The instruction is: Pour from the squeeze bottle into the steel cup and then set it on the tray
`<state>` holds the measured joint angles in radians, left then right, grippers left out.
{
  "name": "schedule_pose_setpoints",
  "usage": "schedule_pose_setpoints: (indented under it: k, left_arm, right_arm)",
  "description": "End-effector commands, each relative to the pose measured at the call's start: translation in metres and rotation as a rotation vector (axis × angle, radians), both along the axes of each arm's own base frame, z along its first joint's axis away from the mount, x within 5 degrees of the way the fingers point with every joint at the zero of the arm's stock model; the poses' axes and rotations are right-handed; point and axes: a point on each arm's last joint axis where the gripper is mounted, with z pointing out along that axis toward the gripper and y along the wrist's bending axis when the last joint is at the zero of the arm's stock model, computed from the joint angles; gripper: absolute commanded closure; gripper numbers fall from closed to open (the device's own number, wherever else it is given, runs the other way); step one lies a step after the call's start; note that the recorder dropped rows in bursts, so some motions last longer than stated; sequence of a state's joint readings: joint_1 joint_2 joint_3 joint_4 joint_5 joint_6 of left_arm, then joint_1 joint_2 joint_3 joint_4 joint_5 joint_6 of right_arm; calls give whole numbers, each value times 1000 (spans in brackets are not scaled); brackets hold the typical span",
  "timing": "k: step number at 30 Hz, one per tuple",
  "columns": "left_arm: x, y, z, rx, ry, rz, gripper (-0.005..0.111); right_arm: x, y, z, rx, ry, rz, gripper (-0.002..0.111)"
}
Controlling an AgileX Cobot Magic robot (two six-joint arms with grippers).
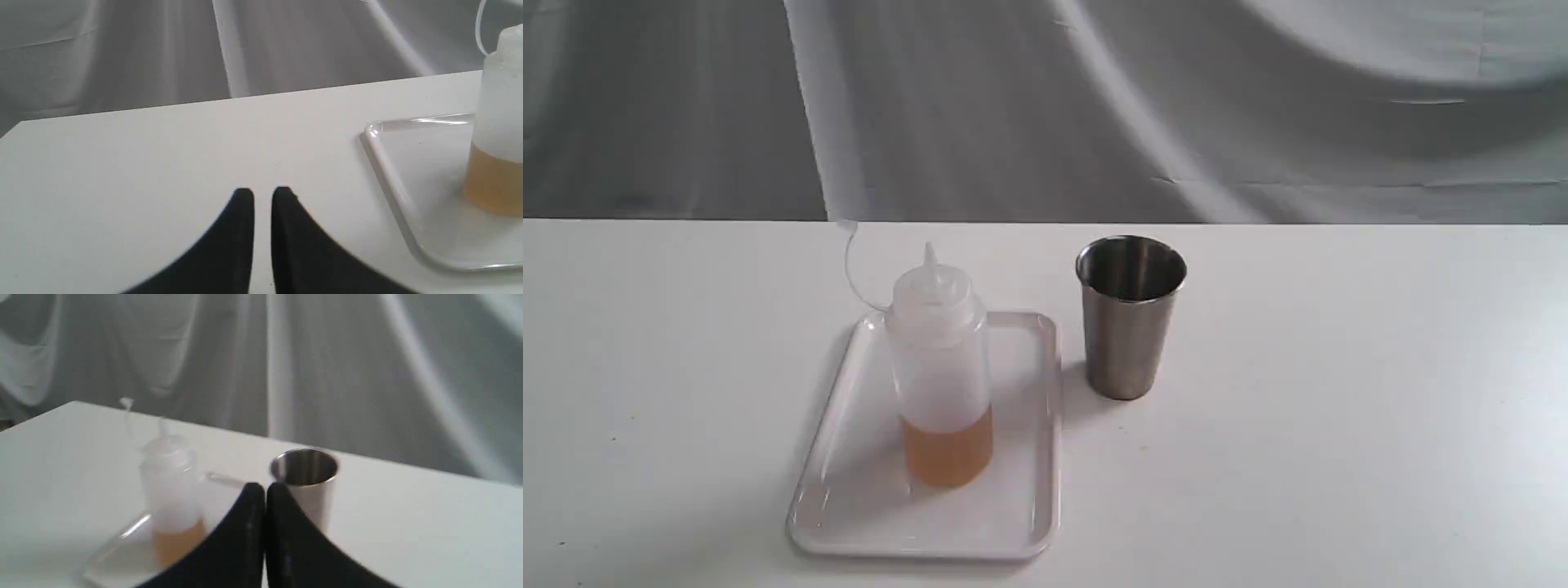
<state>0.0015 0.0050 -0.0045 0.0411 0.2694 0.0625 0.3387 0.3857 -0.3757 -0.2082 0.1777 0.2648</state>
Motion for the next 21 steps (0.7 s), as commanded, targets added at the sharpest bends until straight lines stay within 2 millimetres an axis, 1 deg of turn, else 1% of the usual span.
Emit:
schedule_pose_setpoints:
  k: [1, 4, 6, 10, 13, 16, 21]
  left_arm:
    - [0, 0, -1, 1, -8, -1, 98]
    - [0, 0, -1, 1, -8, -1, 98]
    - [0, 0, -1, 1, -8, -1, 98]
    - [0, 0, -1, 1, -8, -1, 98]
    - [0, 0, -1, 1, -8, -1, 98]
    - [0, 0, -1, 1, -8, -1, 98]
    - [0, 0, -1, 1, -8, -1, 98]
  right_arm:
    - [-8, -14, 4, -94, -87, -128, 108]
    - [-17, -23, 5, -75, -120, -214, 108]
    - [-22, -26, 0, -60, -132, -260, 108]
    - [-29, -30, -22, -17, -120, -320, 108]
    - [-32, -32, -42, -24, -106, -358, 108]
    - [-33, -33, -57, -27, -92, -377, 108]
    - [-32, -33, -75, -28, -92, -372, 108]
